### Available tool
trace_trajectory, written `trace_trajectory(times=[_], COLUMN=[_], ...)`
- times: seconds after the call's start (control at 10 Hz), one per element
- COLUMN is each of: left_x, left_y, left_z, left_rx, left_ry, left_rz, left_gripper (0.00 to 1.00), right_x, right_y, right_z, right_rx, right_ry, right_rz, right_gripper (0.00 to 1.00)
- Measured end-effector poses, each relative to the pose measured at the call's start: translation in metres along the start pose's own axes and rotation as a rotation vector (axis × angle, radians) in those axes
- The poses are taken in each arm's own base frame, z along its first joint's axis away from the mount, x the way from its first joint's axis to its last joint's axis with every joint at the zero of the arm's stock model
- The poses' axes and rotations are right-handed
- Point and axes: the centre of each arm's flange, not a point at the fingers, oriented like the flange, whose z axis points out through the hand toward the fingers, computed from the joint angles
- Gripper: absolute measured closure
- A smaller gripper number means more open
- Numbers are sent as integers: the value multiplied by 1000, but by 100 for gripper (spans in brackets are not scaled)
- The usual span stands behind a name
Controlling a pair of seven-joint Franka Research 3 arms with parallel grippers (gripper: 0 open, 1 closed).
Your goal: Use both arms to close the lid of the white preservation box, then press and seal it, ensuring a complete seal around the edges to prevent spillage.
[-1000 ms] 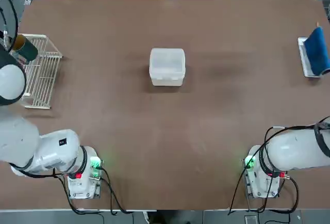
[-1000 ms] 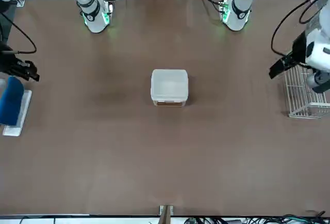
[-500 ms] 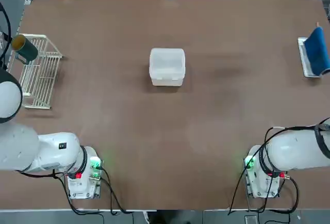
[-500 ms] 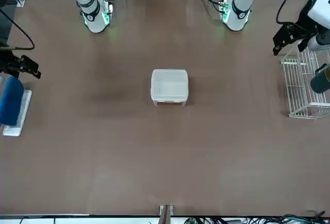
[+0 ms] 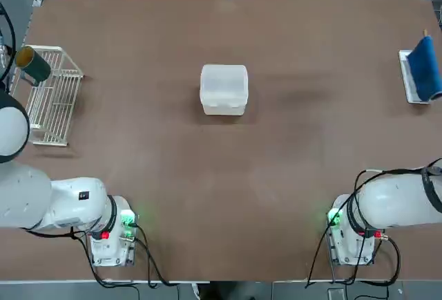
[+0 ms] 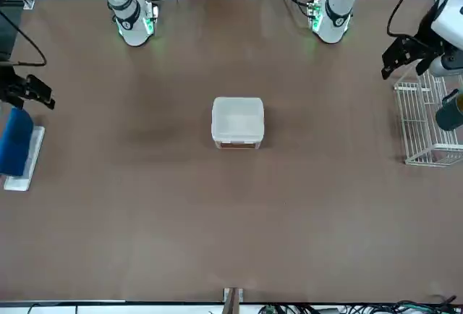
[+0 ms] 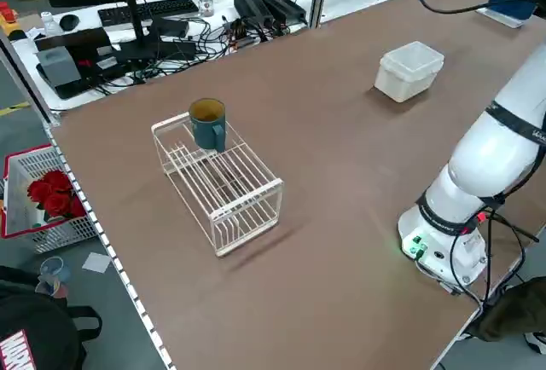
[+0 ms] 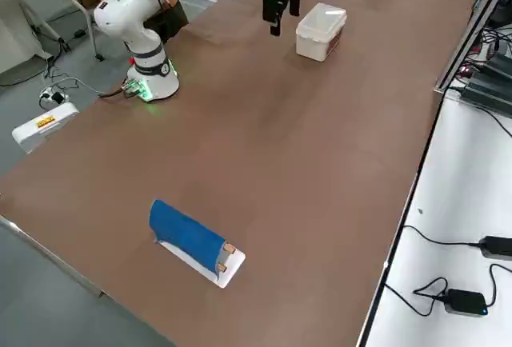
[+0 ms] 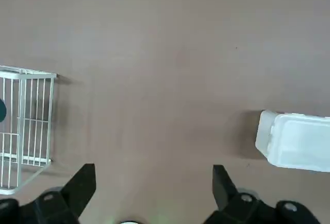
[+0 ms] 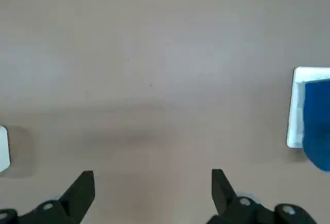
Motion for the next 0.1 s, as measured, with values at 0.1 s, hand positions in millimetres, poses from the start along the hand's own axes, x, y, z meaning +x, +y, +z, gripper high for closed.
trace_trajectory(times=[0.1], left_x=[3], left_y=[0], left_z=[5], left_rx=[-2], left_ry=[-8], left_rz=[3], left_gripper=[0], right_x=[0], right_y=[0], right_z=[-4], right_rx=[-12], right_ry=[8], right_rz=[-3], right_gripper=[0])
